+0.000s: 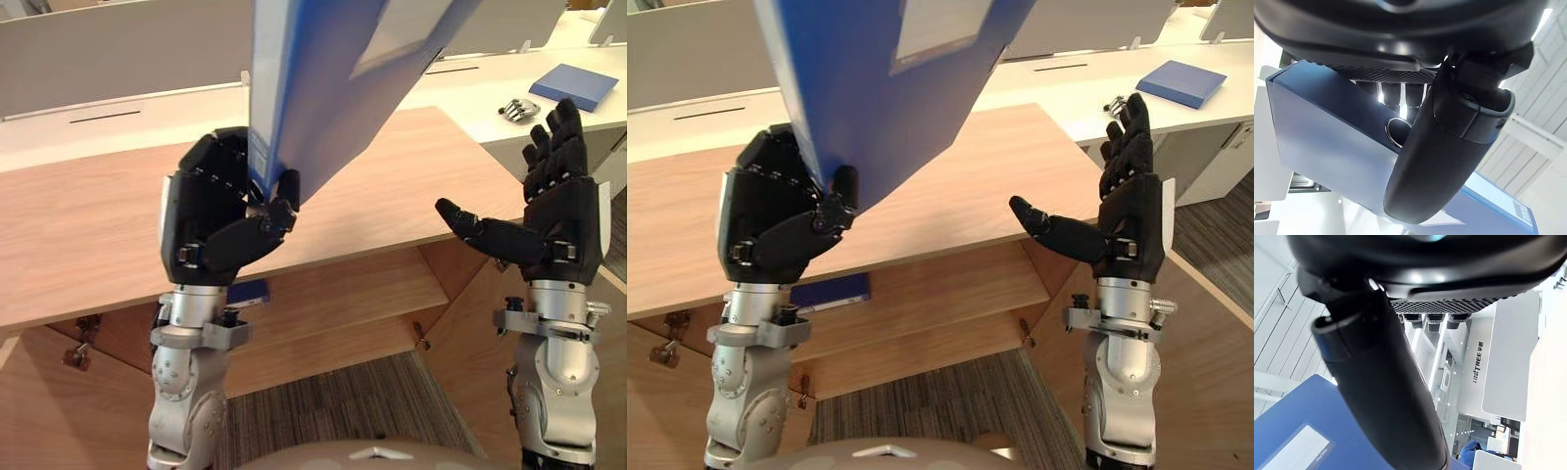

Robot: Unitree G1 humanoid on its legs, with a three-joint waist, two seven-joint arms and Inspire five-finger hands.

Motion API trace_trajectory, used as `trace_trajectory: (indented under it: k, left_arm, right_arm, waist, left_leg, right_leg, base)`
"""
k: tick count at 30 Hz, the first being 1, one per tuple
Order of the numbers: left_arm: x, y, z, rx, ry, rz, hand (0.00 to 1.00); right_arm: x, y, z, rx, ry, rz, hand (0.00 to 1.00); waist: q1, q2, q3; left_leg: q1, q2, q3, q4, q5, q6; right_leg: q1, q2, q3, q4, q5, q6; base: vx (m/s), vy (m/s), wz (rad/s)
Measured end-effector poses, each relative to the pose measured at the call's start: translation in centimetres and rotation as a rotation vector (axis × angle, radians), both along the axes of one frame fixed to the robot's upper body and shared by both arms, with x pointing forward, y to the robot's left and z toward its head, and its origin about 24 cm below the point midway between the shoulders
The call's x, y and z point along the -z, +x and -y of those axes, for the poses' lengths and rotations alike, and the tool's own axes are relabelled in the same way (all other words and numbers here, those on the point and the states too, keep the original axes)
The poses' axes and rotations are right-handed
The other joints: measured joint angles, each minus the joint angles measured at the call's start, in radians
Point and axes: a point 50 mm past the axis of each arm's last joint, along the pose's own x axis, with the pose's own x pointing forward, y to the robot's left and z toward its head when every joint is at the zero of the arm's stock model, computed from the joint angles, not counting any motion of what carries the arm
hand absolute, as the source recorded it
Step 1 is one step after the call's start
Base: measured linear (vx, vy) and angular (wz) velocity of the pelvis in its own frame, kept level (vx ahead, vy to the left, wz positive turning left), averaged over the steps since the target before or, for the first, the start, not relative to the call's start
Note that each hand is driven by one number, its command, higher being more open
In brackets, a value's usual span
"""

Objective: Walk over to the cabinet, pick up the folder, carry it to the office cabinet, place the folder inside the office cabinet, then close the office cabinet door

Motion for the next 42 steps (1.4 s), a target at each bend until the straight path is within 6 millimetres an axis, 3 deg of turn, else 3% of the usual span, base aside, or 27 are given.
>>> trace_trajectory:
  k: [10,27,35,36,42]
  left_arm:
    - [-0.7,0.4,-0.7,0.093,0.027,0.071,0.00]
    - [1.3,2.7,-0.5,0.333,0.149,-0.004,0.00]
    - [2.4,3.8,-0.8,0.370,0.171,-0.064,0.00]
    - [2.8,4.0,-1.0,0.371,0.167,-0.083,0.00]
    - [3.6,4.8,-1.4,0.360,0.146,-0.125,0.00]
  right_arm:
    - [-0.2,2.0,0.4,-0.083,-0.022,-0.008,1.00]
    - [-2.1,4.9,0.1,-0.205,-0.140,0.016,1.00]
    - [-1.5,5.9,-0.6,-0.274,-0.185,-0.036,1.00]
    - [-1.3,6.1,-0.7,-0.286,-0.188,-0.047,0.00]
    - [-0.9,6.9,-1.4,-0.321,-0.189,-0.077,0.00]
  waist:
    - [0.019,-0.013,-0.022]
    - [0.028,-0.029,-0.033]
    - [0.030,-0.030,-0.035]
    - [0.030,-0.030,-0.035]
    - [0.032,-0.033,-0.036]
  left_leg:
    - [-0.020,-0.018,-0.023,-0.012,0.019,0.013]
    - [-0.018,-0.043,-0.037,-0.077,0.068,0.021]
    - [-0.015,-0.044,-0.039,-0.088,0.074,0.021]
    - [-0.015,-0.045,-0.039,-0.091,0.076,0.021]
    - [-0.013,-0.046,-0.040,-0.105,0.084,0.022]
  right_leg:
    - [0.000,-0.017,-0.024,-0.026,0.026,0.003]
    - [-0.003,-0.027,-0.036,-0.060,0.056,0.000]
    - [-0.004,-0.026,-0.037,-0.060,0.056,-0.001]
    - [-0.004,-0.026,-0.038,-0.061,0.056,-0.001]
    - [-0.008,-0.025,-0.038,-0.061,0.059,-0.001]
  base:
    - [-0.01,-0.007,0.07]
    - [-0.01,-0.006,0.02]
    - [0.00,-0.003,0.00]
    - [0.00,0.000,0.00]
    - [-0.02,-0.011,0.00]
